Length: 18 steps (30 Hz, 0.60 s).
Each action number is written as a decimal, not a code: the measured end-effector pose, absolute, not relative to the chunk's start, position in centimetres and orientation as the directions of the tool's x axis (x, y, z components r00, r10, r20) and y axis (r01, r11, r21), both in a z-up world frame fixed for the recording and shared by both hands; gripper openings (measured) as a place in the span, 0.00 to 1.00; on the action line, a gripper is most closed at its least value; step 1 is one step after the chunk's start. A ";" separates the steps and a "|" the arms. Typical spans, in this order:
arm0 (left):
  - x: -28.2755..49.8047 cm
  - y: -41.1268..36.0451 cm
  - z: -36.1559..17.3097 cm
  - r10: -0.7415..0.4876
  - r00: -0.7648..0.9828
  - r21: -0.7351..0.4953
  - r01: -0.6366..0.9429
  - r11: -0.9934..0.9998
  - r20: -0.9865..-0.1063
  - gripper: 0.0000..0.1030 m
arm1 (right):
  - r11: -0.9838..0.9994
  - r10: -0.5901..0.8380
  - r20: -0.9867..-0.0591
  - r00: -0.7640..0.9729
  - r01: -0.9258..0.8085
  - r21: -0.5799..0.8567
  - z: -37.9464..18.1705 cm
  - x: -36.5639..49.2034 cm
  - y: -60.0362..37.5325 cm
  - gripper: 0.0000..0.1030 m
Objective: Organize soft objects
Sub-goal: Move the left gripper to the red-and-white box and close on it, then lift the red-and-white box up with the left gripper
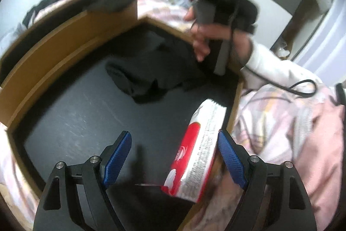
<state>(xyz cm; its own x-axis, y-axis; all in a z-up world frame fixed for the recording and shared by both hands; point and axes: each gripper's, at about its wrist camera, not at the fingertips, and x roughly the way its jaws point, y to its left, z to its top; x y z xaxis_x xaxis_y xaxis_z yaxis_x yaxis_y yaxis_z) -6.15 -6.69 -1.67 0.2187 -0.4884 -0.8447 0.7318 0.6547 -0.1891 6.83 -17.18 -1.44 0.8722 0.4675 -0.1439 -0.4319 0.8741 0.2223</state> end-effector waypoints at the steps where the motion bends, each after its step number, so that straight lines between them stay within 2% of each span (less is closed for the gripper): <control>1: -6.0 -6.8 -2.0 -0.485 0.212 -0.195 0.726 0.659 -0.849 0.77 | 0.874 0.467 -0.144 0.872 -0.432 0.223 -1.4 6.8 -17.2 0.95; 4: -5.3 -6.8 -2.5 -0.450 0.228 -0.176 0.701 0.692 -0.863 0.78 | 0.874 0.468 -0.144 0.872 -0.432 0.224 -1.4 6.9 -17.2 0.95; 7: -4.4 -6.9 -3.3 -0.348 0.301 -0.079 0.646 0.759 -0.888 0.80 | 0.874 0.468 -0.144 0.872 -0.432 0.222 -1.4 6.9 -17.2 0.95; 8: -4.0 -6.9 -3.2 -0.335 0.323 -0.067 0.623 0.779 -0.885 0.83 | 0.874 0.468 -0.144 0.872 -0.433 0.223 -1.4 6.9 -17.2 0.95; 15: -2.2 -6.2 -2.7 -0.223 0.459 0.020 0.466 0.885 -0.860 0.83 | 0.875 0.467 -0.146 0.872 -0.431 0.221 -1.5 6.9 -17.1 0.95; 16: -1.9 -5.9 -2.6 -0.183 0.494 0.050 0.422 0.905 -0.850 0.83 | 0.875 0.466 -0.146 0.872 -0.431 0.222 -1.5 6.9 -17.0 0.95; 18: -0.9 -5.5 -3.0 -0.013 0.552 0.182 0.298 0.937 -0.834 0.83 | 0.875 0.467 -0.146 0.872 -0.431 0.222 -1.5 6.9 -17.0 0.95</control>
